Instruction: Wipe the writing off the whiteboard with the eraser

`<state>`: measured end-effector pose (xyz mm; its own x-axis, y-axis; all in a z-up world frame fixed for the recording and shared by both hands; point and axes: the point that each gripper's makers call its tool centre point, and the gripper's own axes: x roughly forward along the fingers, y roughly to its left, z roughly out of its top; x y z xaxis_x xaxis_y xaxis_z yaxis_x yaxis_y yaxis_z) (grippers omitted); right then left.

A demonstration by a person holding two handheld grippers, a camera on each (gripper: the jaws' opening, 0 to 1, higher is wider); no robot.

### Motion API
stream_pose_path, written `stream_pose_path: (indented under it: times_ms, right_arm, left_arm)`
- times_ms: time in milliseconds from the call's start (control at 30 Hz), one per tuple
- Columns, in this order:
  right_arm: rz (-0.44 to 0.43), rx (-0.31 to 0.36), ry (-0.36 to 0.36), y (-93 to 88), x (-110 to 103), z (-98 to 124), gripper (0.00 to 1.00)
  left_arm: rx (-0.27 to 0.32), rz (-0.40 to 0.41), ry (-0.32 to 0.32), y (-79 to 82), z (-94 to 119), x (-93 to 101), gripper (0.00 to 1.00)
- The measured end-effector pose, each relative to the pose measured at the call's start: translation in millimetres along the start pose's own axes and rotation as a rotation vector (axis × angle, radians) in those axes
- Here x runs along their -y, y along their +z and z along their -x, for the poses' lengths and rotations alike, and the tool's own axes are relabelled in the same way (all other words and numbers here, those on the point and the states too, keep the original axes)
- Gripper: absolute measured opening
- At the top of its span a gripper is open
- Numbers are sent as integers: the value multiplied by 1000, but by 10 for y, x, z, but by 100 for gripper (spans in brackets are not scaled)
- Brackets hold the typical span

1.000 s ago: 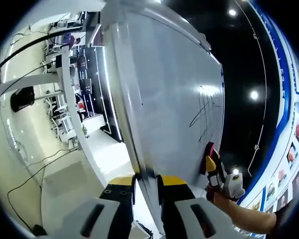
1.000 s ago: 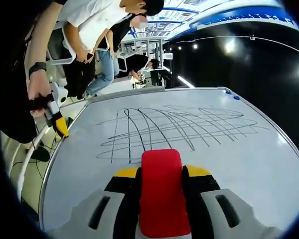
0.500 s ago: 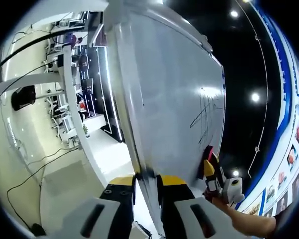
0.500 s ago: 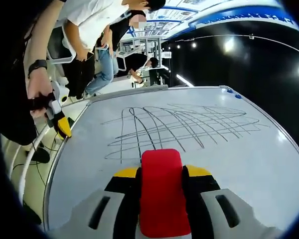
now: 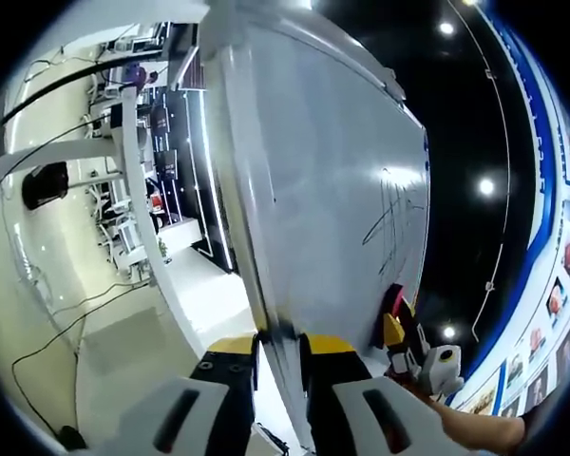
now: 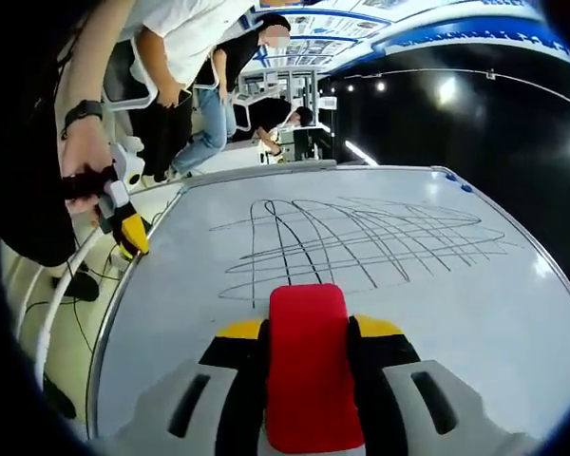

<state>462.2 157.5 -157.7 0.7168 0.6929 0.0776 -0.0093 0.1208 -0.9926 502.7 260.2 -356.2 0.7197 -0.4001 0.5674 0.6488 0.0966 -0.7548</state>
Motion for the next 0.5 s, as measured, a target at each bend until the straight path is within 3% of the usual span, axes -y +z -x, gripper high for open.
stream_pose_path:
  times_ms: [500]
  right_arm:
    - [56, -18, 17, -23, -173, 7, 36]
  left_arm:
    - [1, 1, 0, -9, 7, 6, 20]
